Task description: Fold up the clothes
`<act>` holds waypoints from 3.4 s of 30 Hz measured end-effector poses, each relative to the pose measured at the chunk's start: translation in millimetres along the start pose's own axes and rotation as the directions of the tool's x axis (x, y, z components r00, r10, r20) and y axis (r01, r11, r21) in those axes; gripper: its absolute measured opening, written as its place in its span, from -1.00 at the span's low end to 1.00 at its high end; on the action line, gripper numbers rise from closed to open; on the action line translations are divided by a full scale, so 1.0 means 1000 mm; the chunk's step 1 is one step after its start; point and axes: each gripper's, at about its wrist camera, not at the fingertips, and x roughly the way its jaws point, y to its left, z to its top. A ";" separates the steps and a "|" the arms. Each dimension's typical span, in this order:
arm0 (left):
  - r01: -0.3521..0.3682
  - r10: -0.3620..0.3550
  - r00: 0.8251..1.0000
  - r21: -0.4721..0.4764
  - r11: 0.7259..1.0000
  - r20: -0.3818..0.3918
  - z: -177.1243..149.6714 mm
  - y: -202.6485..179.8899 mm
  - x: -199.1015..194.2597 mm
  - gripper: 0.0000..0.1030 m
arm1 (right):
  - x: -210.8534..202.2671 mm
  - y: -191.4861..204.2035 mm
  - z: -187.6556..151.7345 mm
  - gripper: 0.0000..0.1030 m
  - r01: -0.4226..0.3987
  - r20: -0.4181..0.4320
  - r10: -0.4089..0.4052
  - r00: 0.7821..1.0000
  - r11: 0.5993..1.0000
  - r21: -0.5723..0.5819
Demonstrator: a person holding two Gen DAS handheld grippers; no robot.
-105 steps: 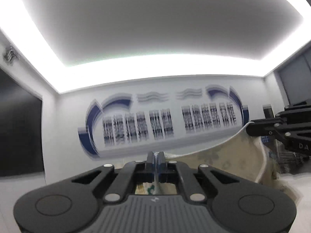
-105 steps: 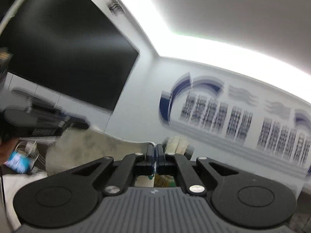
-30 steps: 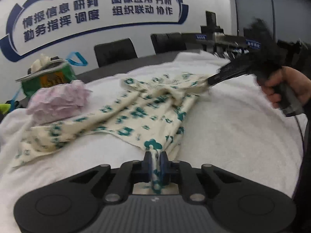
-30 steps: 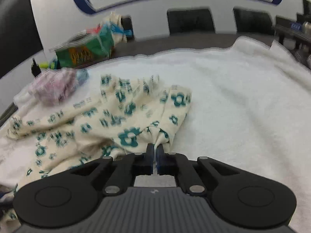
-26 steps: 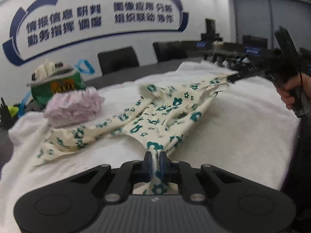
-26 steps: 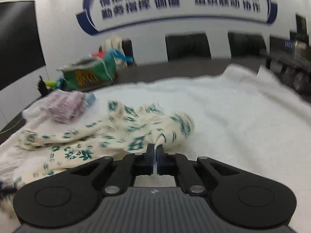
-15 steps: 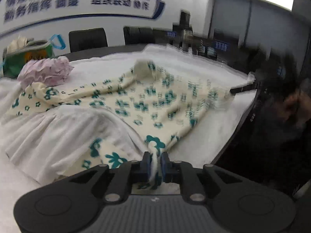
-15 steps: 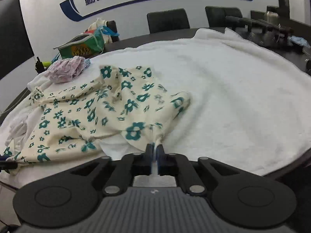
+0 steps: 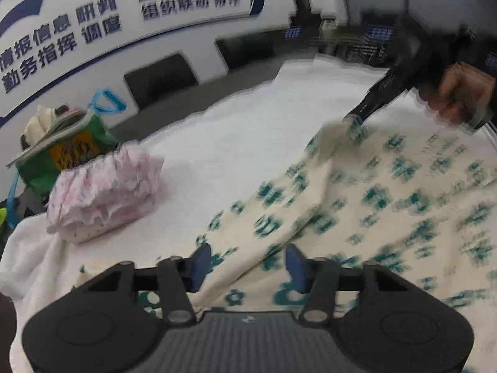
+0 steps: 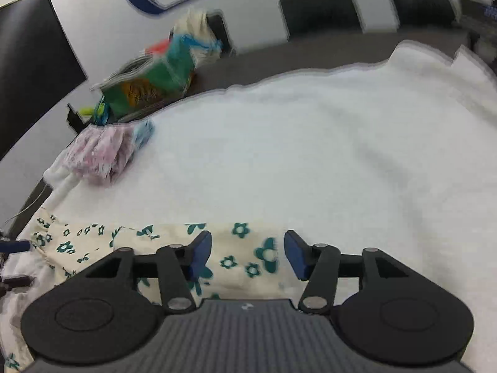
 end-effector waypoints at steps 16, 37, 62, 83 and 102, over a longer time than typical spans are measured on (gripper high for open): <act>-0.061 0.062 0.998 -0.153 0.986 0.002 0.021 0.041 0.023 -0.11 | 0.094 0.045 0.034 0.28 -0.050 -0.172 0.007 0.985 0.967 -0.249; -0.234 0.240 0.971 -0.295 0.927 -0.014 -0.035 0.097 -0.042 0.08 | 0.064 0.078 0.013 -0.04 -0.300 -0.185 0.250 0.951 0.895 -0.330; 0.286 -0.280 0.953 -0.044 0.957 0.118 -0.153 0.006 -0.121 -0.99 | -0.034 0.200 -0.120 -0.40 -0.651 -0.438 0.512 0.739 0.377 -0.659; 0.201 -0.139 0.944 -0.186 0.962 0.300 -0.174 0.011 -0.221 -0.43 | -0.019 0.230 -0.133 -1.00 -0.632 -0.396 0.524 0.754 0.416 -0.654; -0.259 0.243 0.966 -0.390 0.884 -0.090 -0.098 0.105 -0.045 -0.38 | 0.139 0.275 -0.042 -0.98 -0.391 -0.263 0.289 0.920 0.675 -0.626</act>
